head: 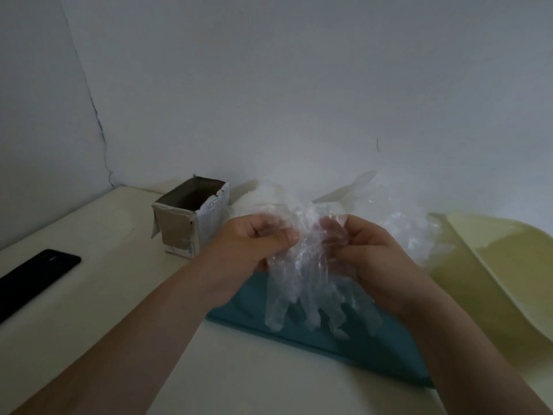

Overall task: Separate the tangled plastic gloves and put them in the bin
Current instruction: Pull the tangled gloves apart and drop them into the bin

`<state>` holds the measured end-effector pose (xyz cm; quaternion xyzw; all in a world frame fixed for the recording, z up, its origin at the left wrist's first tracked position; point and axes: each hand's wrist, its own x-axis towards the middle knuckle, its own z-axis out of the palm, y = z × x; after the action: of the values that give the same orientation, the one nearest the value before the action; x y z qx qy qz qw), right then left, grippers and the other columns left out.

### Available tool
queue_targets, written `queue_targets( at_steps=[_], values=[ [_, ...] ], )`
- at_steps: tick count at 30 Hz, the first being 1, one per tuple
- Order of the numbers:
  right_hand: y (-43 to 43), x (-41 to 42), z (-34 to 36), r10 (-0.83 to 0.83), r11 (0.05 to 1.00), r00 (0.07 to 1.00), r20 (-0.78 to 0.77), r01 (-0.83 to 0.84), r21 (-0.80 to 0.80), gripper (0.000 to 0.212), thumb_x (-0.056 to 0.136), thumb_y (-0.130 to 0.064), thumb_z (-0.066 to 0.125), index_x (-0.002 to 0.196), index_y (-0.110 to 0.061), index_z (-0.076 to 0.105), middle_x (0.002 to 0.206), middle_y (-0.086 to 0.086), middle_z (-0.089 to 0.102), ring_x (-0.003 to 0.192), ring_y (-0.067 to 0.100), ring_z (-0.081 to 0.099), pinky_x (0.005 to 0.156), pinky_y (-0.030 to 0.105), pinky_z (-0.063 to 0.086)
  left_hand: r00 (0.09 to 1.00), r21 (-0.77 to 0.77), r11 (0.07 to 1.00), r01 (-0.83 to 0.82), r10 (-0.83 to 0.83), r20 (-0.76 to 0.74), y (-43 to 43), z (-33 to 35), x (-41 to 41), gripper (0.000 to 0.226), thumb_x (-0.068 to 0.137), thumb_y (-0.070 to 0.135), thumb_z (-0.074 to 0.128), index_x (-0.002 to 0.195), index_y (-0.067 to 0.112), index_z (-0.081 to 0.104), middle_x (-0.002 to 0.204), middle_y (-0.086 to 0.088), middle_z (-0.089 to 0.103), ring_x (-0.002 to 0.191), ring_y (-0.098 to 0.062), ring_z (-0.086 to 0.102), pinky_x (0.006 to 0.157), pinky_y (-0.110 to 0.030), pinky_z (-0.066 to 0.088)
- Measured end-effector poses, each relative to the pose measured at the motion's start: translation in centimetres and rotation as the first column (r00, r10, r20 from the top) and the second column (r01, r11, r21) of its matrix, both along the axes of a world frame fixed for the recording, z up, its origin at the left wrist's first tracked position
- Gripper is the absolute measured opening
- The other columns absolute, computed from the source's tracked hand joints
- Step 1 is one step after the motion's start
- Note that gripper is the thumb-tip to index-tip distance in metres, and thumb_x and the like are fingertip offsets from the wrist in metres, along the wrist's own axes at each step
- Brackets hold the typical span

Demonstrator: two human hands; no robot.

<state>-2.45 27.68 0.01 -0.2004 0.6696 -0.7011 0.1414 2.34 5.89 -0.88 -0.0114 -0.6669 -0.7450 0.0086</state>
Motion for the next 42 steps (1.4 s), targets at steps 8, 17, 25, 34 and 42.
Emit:
queue_targets(
  at_steps=[8, 17, 25, 34, 42],
  values=[
    [-1.0, 1.1, 0.2, -0.042, 0.999, 0.999, -0.008, 0.042, 0.004, 0.012, 0.092, -0.014, 0.073, 0.099, -0.007, 0.079, 0.091, 0.016, 0.076, 0.078, 0.026, 0.070, 0.071, 0.036, 0.058, 0.999, -0.066, 0.998, 0.004, -0.007, -0.042, 0.1, 0.1, 0.2, 0.037, 0.088, 0.037, 0.082, 0.117, 0.014, 0.077, 0.116, -0.007, 0.078, 0.115, -0.027, 0.072, 0.103, -0.047, 0.054],
    [-0.8, 0.3, -0.7, -0.145, 0.959, 0.977, -0.158, 0.178, 0.221, 0.016, 0.099, -0.011, 0.067, 0.088, -0.007, 0.078, 0.068, 0.018, 0.067, 0.057, 0.022, 0.058, 0.057, 0.030, 0.054, 0.980, 0.158, 0.968, -0.193, 0.198, -0.015, -0.5, 1.3, -0.1, 0.019, 0.100, 0.015, 0.066, 0.106, 0.021, 0.082, 0.113, 0.010, 0.079, 0.094, -0.002, 0.072, 0.081, -0.026, 0.056],
    [1.2, 2.3, 3.0, 0.113, 0.991, 0.970, -0.215, -0.095, 0.094, 0.023, 0.088, -0.017, 0.068, 0.098, 0.000, 0.078, 0.096, 0.022, 0.075, 0.084, 0.033, 0.071, 0.076, 0.032, 0.058, 0.978, -0.221, 0.954, -0.204, 0.192, -0.076, -1.4, 1.9, 0.7, 0.012, 0.094, 0.029, 0.076, 0.104, 0.028, 0.083, 0.105, 0.016, 0.080, 0.106, 0.000, 0.071, 0.103, -0.031, 0.054],
    [0.0, 2.5, 2.1, 0.213, 0.977, 0.961, -0.174, -0.213, 0.021, 0.008, 0.088, -0.003, 0.073, 0.092, -0.002, 0.079, 0.099, 0.017, 0.077, 0.099, 0.028, 0.074, 0.089, 0.033, 0.056, 0.984, 0.108, 0.984, 0.143, -0.129, -0.125, -0.2, 2.7, 2.0, 0.016, 0.095, 0.019, 0.069, 0.097, 0.005, 0.076, 0.103, -0.023, 0.072, 0.100, -0.035, 0.071, 0.089, -0.044, 0.059],
    [0.7, 1.4, 1.2, 0.158, 0.980, 0.987, -0.020, -0.155, 0.126, 0.009, 0.079, -0.010, 0.082, 0.078, -0.002, 0.079, 0.076, 0.021, 0.067, 0.074, 0.029, 0.063, 0.074, 0.033, 0.051, 0.998, 0.100, 0.993, -0.064, 0.065, -0.005, -0.3, 2.3, 0.9, 0.020, 0.102, 0.011, 0.064, 0.115, 0.000, 0.073, 0.112, -0.023, 0.076, 0.104, -0.037, 0.074, 0.096, -0.048, 0.060]
  ],
)
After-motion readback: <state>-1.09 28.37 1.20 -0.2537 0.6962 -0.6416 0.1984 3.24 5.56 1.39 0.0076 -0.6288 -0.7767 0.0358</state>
